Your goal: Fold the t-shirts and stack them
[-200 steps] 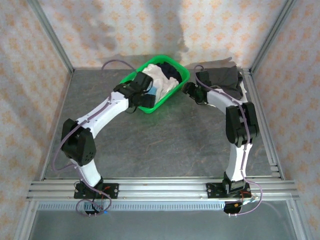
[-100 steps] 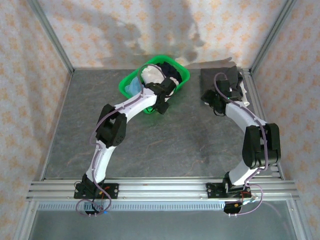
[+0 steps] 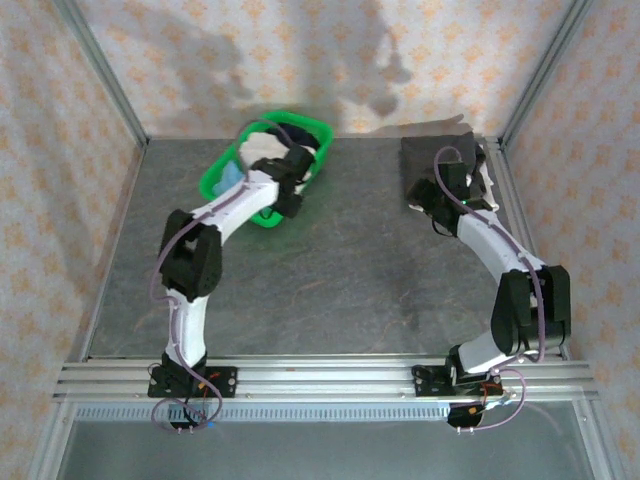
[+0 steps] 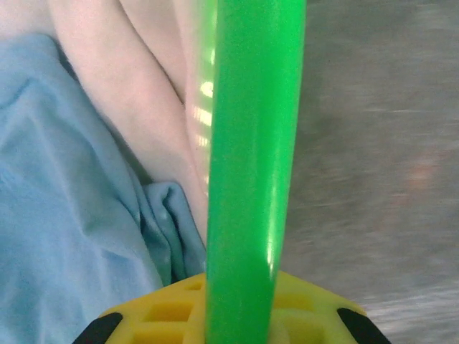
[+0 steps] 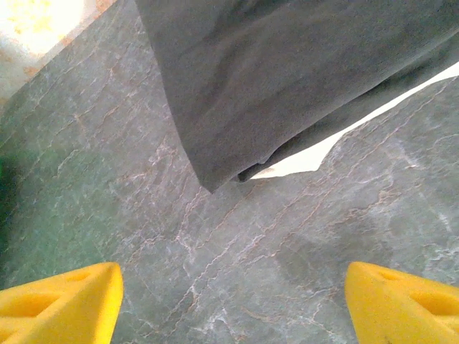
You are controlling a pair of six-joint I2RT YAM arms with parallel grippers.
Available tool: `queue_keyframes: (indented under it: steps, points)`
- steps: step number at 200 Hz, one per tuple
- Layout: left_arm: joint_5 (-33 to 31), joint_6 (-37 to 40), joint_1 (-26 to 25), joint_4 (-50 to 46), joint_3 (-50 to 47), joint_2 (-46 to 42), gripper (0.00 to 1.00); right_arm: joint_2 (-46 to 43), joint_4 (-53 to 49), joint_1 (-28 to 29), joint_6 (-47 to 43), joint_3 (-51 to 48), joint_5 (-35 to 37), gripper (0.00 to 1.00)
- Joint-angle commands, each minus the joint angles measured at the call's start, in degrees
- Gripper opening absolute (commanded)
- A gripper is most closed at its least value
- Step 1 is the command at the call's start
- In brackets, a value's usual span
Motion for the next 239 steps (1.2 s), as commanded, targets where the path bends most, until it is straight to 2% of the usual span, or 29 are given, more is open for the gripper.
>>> queue_keyframes:
  steps: [1,30,62,98,127,133,140,144,162,184,209,216,227,239]
  points:
    - [-4.51,-0.44,8.15,2.95,-1.75,-2.54,0.0,-2.24,-2.25,-0.3,-1.09,-1.03,4.0,0.82]
    - [-7.25,2.44,14.64,5.27,-1.08,-1.41,0.0,-3.27,-2.89,-0.43,-0.98,-1.16,5.12,0.82]
    - [-7.76,6.75,19.01,7.29,2.34,2.56,0.0,-4.04,-3.24,-0.44,-0.93,-1.34,6.05,0.82]
    - [-7.04,11.28,21.04,8.72,4.8,4.64,0.0,-4.7,-4.53,-0.48,-2.15,-1.71,8.26,0.82]
    - [-7.5,9.56,22.95,4.58,11.59,8.94,0.0,-5.0,-5.85,-0.48,-2.78,-2.0,9.78,0.83]
    - [-7.37,8.75,23.22,2.57,13.78,10.12,0.09,-5.16,-5.98,-0.48,-2.8,-2.06,9.87,0.83]
    - [-7.58,7.93,23.2,1.11,15.76,11.16,0.35,-5.43,-6.15,-0.48,-2.77,-2.24,9.97,0.83]
    - [-7.44,7.32,23.18,0.22,16.92,11.68,0.42,-5.63,-6.19,-0.49,-2.73,-2.33,9.93,0.83]
    - [-3.72,3.98,23.19,-3.78,21.38,12.33,0.45,-6.58,-6.25,-0.48,-2.75,-2.7,9.98,0.83]
    - [1.17,0.86,23.22,-2.83,19.83,8.25,0.51,-8.18,-6.68,-0.43,-2.74,-2.95,9.3,0.82]
    - [1.93,-4.76,23.97,2.79,15.77,3.37,0.76,-10.43,-5.81,-0.48,-2.64,-4.15,8.93,0.81]
    - [1.58,-7.64,24.68,3.04,16.67,3.46,0.92,-10.89,-5.28,-0.48,-2.64,-4.62,8.56,0.81]
    - [3.66,-11.77,26.55,1.77,19.8,5.03,1.0,-11.16,-4.7,-0.5,-2.51,-5.1,7.9,0.79]
    - [8.64,-16.11,28.88,0.48,23.67,7.62,1.0,-11.19,-4.22,-0.48,-2.51,-5.33,6.93,0.78]
